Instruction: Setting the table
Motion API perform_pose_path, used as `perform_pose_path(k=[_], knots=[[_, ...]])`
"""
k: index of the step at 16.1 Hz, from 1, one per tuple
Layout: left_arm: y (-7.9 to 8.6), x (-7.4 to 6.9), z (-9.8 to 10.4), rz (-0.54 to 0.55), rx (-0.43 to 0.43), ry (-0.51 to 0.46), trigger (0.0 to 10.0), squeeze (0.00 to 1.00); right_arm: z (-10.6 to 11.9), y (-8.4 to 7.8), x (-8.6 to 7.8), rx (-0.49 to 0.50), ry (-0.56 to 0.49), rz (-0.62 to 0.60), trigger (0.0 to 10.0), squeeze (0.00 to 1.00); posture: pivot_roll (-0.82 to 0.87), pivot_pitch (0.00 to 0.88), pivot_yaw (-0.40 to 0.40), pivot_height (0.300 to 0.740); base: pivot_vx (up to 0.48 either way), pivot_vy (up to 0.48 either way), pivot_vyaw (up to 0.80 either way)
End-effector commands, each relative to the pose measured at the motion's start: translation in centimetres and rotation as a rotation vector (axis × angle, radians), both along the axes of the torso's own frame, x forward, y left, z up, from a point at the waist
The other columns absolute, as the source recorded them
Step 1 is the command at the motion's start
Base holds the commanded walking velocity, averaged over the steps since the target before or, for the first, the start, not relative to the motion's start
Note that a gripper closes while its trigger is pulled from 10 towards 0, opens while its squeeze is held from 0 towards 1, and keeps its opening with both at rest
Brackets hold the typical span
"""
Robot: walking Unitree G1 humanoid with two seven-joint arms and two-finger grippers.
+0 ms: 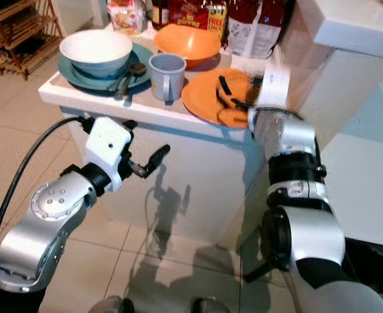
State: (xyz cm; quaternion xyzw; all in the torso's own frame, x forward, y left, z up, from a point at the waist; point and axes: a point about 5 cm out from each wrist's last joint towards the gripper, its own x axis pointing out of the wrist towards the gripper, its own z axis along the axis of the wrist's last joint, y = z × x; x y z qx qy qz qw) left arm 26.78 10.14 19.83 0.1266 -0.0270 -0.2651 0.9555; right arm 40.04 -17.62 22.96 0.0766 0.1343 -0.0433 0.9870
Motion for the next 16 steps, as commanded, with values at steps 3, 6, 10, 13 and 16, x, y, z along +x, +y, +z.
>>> perform_pose_path(k=[3,6,10,13,16], knots=[[1.1,-0.1,1.0,0.095,-0.067,-0.048,10.0,0.99,2.6,1.3,-2.7,0.031,-0.258,0.170,0.0,0.00,0.03,0.092,-0.065,0.740,0.000,0.000,0.00],[1.5,-1.0,0.5,0.128,-0.092,-0.073,10.0,0.89,1.8,2.4,-7.6,0.022,-0.489,0.334,10.0,0.00,0.01,0.097,-0.066,0.740,0.000,0.000,0.00],[2.1,-2.5,-0.9,0.099,-0.067,-0.051,10.0,0.90,-2.6,3.4,-14.3,0.054,-0.480,0.632,10.0,0.00,0.01,0.104,-0.048,0.740,0.000,-0.240,0.00],[2.8,-2.7,-1.7,0.127,-0.037,-0.038,10.0,0.90,-3.8,2.6,-15.5,0.017,-0.430,0.660,10.0,0.00,0.00,0.103,-0.054,0.740,0.000,-0.480,0.00],[2.5,-2.2,-1.5,0.161,-0.055,-0.054,10.0,0.90,-4.5,2.9,-15.3,-0.019,-0.413,0.658,10.0,0.00,0.00,0.096,-0.067,0.740,0.000,-0.480,0.00]])
